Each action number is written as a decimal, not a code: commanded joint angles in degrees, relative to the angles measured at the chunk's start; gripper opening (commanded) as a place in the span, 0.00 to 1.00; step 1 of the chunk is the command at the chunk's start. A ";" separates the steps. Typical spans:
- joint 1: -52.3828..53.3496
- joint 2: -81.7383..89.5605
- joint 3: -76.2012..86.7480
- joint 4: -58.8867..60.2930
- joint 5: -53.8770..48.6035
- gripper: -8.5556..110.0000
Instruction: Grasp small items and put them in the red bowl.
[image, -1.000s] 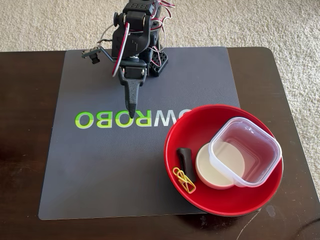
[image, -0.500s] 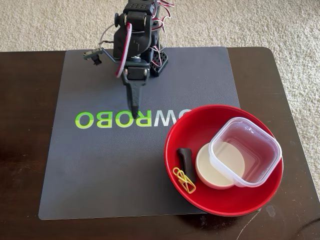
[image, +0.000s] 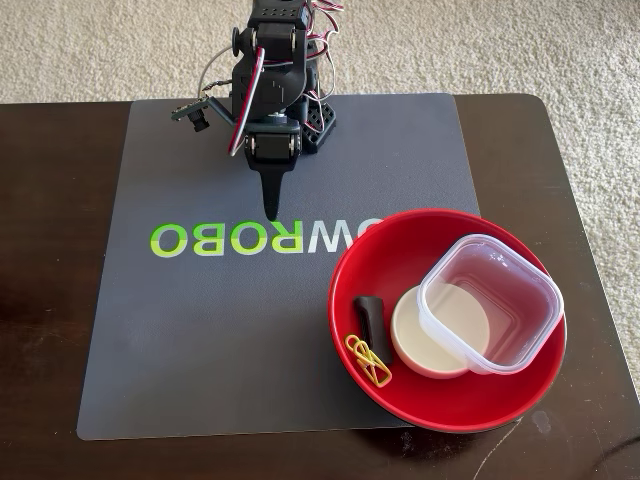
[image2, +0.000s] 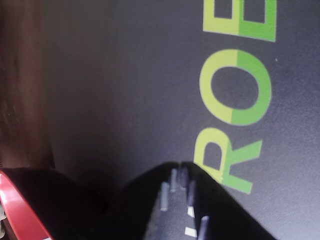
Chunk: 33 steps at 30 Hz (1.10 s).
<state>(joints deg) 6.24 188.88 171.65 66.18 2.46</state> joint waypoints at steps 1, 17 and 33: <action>2.11 -0.26 -0.35 -0.18 -0.53 0.07; 1.76 -0.26 -0.35 -0.18 0.00 0.08; 1.76 -0.26 -0.35 -0.18 0.00 0.08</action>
<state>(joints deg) 7.65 188.96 171.65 66.18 1.93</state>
